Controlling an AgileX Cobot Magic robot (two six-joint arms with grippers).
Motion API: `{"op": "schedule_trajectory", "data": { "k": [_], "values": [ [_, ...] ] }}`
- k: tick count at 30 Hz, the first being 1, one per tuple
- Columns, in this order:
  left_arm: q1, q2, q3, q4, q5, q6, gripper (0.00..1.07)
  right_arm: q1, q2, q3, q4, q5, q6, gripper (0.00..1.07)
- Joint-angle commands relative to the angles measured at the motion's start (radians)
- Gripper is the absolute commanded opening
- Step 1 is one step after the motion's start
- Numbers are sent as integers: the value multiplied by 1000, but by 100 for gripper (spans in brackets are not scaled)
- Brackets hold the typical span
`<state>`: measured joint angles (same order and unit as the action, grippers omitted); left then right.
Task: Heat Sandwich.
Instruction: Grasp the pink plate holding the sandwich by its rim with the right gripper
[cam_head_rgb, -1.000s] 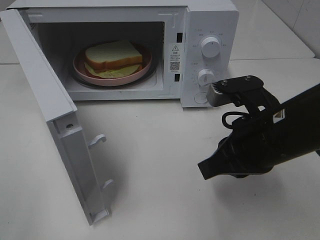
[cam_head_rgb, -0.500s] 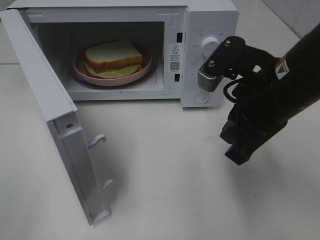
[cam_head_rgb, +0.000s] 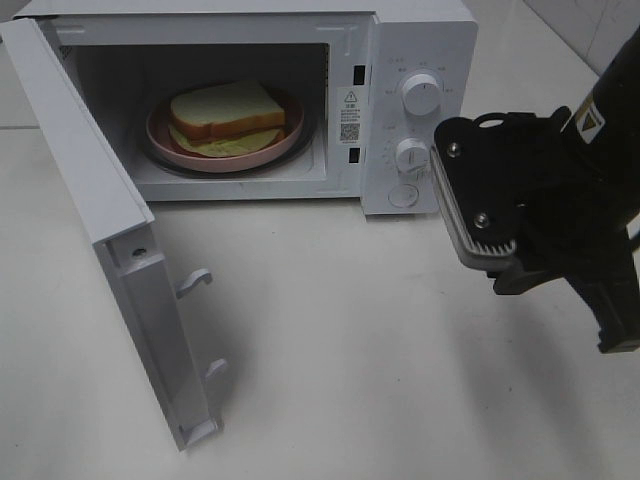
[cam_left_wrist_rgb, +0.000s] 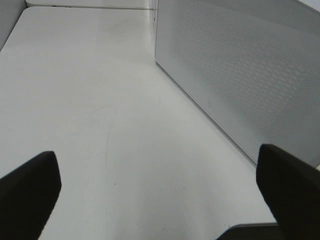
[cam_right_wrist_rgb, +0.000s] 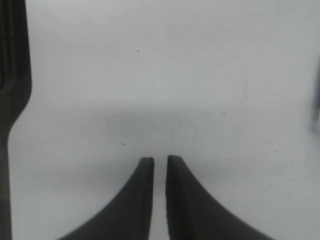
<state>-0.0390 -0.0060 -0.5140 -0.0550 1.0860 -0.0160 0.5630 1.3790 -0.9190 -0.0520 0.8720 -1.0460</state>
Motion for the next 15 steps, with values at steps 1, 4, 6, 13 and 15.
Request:
{"op": "schedule_trajectory", "data": {
  "k": [1,4,6,13,15],
  "values": [
    [1,-5,-1,-2,-13,-2,100,-1,-6,-5,-2,14,-240,11],
    [1,-5,-1,-2,-13,-2,100,-1,-6,-5,-2,13,-308,11],
    [1,-5,-1,-2,-13,-2,100,-1,-6,-5,-21,11,-356,13],
    [1,-5,-1,-2,-13,-2,100,-1,-6,-5,-38,-25,-349,31],
    [1,-5,-1,-2,-13,-2,100,-1,-6,-5,-38,-53,-349,48]
  ]
}}
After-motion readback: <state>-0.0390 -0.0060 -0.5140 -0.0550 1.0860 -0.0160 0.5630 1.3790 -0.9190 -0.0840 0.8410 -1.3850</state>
